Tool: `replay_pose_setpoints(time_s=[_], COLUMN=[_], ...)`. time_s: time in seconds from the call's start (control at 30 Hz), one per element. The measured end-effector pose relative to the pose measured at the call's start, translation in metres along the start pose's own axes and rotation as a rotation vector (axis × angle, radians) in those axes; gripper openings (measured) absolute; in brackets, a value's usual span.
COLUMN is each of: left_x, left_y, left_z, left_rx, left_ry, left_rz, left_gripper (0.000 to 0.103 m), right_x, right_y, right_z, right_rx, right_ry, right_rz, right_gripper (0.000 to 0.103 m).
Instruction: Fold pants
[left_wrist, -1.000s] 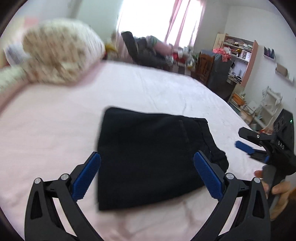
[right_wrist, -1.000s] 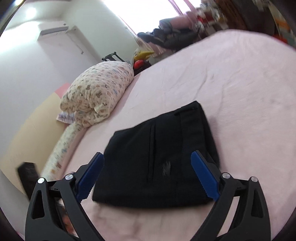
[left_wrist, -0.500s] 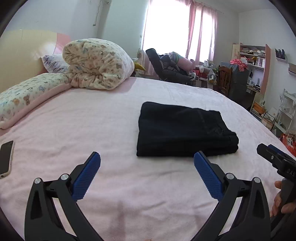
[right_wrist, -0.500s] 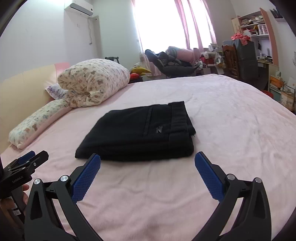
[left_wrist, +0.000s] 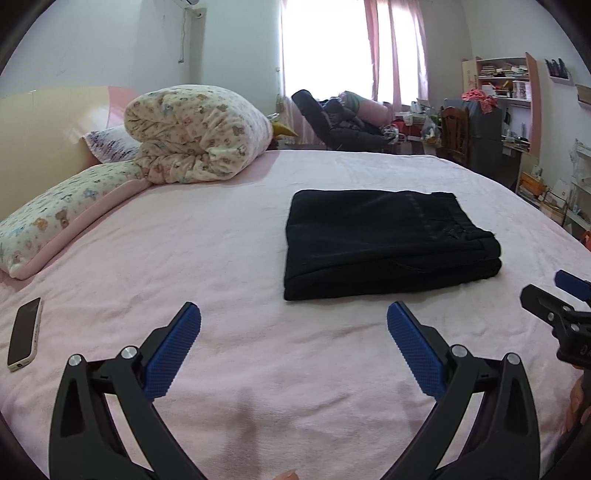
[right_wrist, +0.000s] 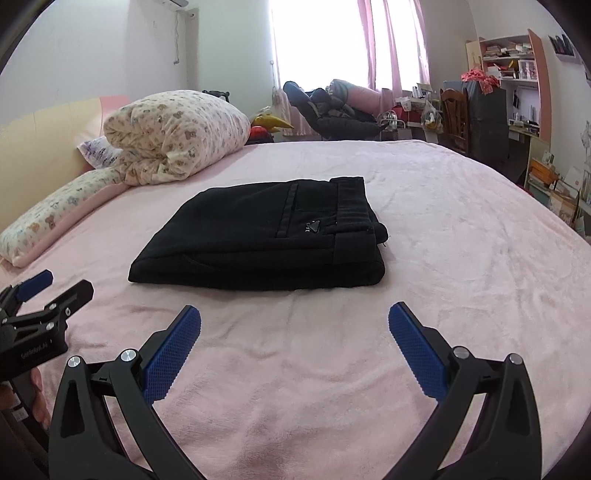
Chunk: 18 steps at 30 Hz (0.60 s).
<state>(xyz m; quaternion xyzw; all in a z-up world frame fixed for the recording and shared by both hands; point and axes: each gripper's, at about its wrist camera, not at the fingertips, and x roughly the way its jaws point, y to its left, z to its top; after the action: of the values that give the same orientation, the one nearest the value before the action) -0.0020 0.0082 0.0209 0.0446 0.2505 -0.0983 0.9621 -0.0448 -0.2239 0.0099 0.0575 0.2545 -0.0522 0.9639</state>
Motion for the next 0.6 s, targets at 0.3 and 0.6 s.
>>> replay_pose_setpoints(time_s=[0.3, 0.6], left_x=[0.009, 0.015], left_y=[0.003, 0.006], left_z=[-0.002, -0.003], left_rx=[0.002, -0.010], left_ry=[0.032, 0.054], left_rz=[0.060, 0.058], left_gripper=[0.101, 0.101], right_x=[-0.002, 0.004], right_y=[0.014, 0.012], right_z=[-0.006, -0.009], right_rx=[-0.069, -0.067], right_ry=[-0.016, 0.015], right_rz=[-0.045, -0.067], right_gripper=[0.102, 0.102])
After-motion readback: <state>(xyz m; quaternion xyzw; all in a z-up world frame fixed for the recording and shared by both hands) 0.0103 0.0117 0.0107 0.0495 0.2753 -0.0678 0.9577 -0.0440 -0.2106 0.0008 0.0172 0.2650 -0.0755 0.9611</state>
